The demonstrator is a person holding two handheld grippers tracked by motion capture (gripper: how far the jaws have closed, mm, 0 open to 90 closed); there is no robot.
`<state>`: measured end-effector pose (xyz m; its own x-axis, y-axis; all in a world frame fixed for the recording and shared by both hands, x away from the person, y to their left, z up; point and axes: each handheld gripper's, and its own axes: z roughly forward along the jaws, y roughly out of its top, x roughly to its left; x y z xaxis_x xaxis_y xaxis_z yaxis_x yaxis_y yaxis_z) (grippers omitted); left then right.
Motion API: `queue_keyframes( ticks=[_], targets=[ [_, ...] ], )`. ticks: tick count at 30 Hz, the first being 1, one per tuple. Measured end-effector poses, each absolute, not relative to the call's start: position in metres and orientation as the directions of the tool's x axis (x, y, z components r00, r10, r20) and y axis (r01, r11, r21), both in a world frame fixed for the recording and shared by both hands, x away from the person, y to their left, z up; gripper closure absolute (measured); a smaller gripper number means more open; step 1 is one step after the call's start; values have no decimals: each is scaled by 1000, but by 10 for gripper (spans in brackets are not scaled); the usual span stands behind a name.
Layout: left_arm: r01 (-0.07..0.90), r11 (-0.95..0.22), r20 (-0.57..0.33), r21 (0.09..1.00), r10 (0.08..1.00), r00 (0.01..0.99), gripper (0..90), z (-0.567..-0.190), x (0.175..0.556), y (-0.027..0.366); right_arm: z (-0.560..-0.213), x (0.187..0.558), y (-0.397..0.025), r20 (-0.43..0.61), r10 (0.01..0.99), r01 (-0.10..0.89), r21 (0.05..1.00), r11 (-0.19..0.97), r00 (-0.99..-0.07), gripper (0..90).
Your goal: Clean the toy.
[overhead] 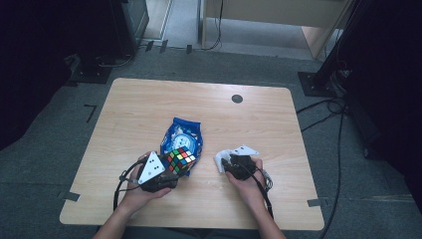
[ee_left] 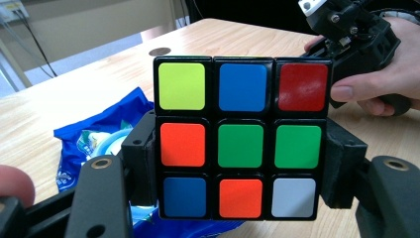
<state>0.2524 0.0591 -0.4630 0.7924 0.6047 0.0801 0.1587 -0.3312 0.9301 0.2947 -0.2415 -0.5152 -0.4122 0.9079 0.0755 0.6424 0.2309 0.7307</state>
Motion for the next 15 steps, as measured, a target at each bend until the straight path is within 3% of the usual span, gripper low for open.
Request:
queue_keyframes(
  ticks=[4,9,15],
  targets=[
    [154,-332,86,930,607,790,337,-463,251,58,-514,296,-249,125,900,657,726,204,-417,862],
    [154,-332,79,931,593,801,337,-464,251,56,-490,286,-247,193,860,579,804,138,-473,870],
    [127,-347,96,929,559,823,337,-465,246,47,-433,252,-218,210,730,399,912,93,-650,870]
  ],
)
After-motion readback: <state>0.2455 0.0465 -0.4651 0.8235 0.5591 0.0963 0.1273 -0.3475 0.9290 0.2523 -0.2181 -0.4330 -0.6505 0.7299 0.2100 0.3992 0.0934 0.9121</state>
